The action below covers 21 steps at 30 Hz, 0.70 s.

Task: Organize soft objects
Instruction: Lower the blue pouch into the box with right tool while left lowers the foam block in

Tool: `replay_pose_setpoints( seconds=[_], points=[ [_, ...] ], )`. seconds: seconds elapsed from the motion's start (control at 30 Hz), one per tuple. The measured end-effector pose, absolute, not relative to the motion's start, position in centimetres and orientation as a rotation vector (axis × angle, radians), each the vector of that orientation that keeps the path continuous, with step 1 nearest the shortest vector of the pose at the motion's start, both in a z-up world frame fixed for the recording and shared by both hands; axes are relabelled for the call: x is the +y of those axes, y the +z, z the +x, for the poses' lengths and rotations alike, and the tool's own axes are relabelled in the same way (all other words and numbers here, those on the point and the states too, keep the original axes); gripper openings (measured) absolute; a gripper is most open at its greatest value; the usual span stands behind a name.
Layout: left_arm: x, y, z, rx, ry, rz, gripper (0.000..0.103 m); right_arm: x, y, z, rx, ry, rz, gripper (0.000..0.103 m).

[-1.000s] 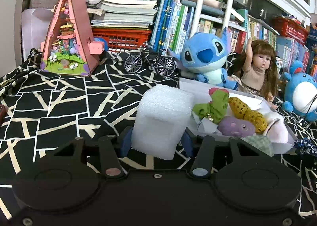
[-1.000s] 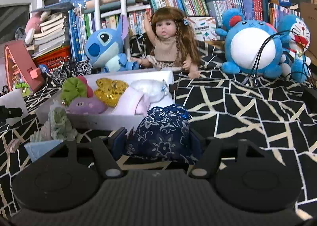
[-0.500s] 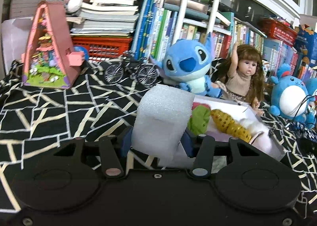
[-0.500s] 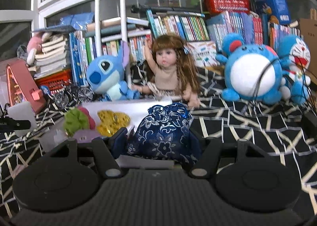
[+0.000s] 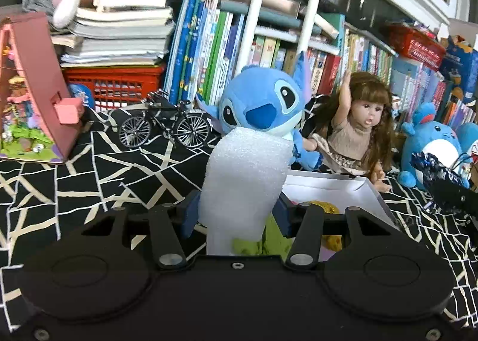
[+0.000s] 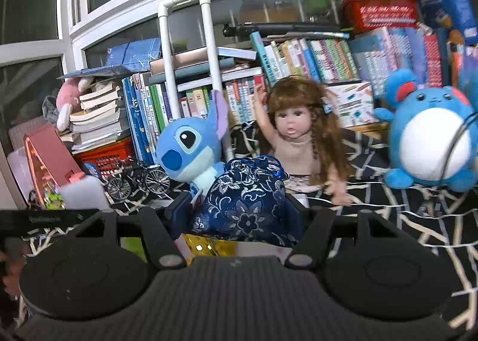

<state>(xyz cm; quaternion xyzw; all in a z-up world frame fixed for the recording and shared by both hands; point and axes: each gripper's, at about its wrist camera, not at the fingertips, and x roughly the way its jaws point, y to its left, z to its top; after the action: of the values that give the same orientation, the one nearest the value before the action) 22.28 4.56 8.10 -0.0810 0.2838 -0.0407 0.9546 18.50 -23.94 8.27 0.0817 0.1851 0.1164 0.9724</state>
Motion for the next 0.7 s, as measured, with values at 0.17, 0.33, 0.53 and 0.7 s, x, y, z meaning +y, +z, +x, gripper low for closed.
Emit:
replay_pose_setpoints(
  seconds=[0.17,0.33,0.53,0.7],
  points=[
    [3.9,6.8,25.9,0.662,-0.097,-0.178,0.049,-23.2,7.5,22.2,0.459,0.290,0.246,0.068],
    [3.1,5.0,27.6,0.713,-0.085,-0.165,0.049,-22.0,5.8,24.6,0.524,0.284,0.243,0.068],
    [2.3,3.6,28.2,0.745,-0.095,-0.153,0.049,-21.4,4.0,26.5,0.595,0.279,0.263,0.068],
    [1.8,3.4,28.0,0.741,-0.105,-0.136,0.049,-21.4,2.9,27.3,0.638,0.280,0.284,0.068]
  ],
)
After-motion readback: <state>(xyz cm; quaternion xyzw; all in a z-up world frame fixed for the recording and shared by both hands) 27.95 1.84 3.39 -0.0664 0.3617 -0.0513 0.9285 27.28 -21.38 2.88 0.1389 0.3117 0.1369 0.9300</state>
